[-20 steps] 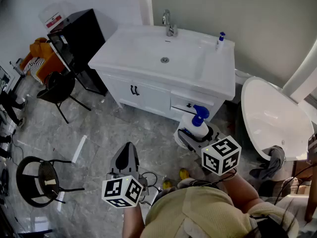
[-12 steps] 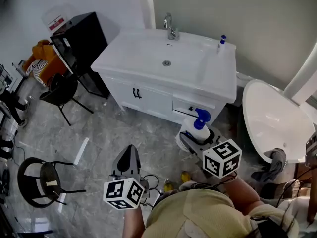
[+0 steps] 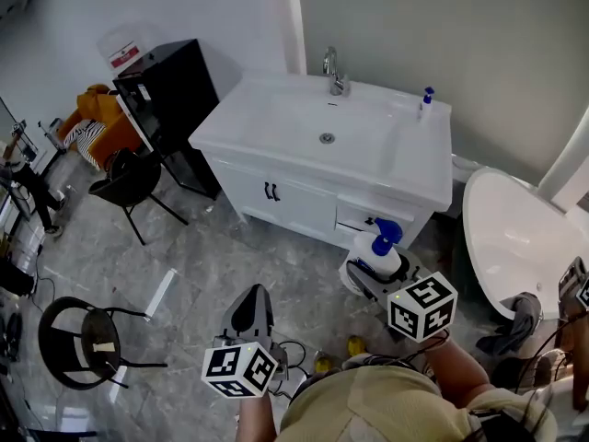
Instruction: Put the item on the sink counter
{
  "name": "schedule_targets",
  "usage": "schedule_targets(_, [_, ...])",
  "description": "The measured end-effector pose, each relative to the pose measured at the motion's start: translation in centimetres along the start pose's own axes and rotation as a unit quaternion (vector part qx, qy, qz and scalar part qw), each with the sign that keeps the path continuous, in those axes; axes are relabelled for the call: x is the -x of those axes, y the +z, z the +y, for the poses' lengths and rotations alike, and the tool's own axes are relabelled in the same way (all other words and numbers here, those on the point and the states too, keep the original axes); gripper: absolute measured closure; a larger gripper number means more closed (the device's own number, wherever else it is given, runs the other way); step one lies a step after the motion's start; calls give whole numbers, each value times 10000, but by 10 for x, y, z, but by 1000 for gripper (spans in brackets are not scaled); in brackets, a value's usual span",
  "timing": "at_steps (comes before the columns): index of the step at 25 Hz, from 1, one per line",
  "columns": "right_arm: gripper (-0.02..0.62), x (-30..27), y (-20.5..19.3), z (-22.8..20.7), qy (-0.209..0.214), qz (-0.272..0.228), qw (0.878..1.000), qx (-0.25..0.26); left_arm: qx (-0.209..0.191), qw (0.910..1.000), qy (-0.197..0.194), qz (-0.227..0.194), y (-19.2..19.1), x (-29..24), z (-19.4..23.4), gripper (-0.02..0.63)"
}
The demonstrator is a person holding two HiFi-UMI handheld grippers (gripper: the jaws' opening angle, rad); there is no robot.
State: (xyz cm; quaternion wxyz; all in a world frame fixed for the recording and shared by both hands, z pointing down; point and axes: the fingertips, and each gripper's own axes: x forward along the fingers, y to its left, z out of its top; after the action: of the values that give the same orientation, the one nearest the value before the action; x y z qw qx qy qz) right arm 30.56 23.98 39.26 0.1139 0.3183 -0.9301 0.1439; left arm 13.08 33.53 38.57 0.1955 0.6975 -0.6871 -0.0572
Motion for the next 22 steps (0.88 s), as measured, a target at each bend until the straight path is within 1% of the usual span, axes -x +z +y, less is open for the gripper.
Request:
schedule_targets(2, [316, -2, 0, 3, 31, 13, 10000, -12, 58, 9999, 48, 99, -3, 1, 6, 571])
schedule_targets(6, [316, -8, -5, 14, 69, 102, 9999, -24, -87, 9991, 306, 290, -7, 5, 22, 571])
schedule_targets(8, [316, -12, -9, 19, 24, 173, 9998, 6, -80, 9987, 365, 334, -8, 9, 29, 571])
schedule_targets(12, [316, -19, -17, 32, -4, 280, 9996, 28, 7, 9986, 390, 351, -9, 20, 43, 571])
schedule_targets(15, [316, -24, -19, 43, 5, 295, 9995, 69, 92, 9988, 331, 354, -8, 27, 50, 569])
schedule_targets(20, [316, -28, -17, 56, 42, 243, 9997, 63, -38, 9989, 288, 380, -7, 33, 57, 569])
schedule_targets(22, [316, -30, -14, 58, 42, 228, 9997, 98, 7, 9989, 291, 354, -5, 32, 60, 569])
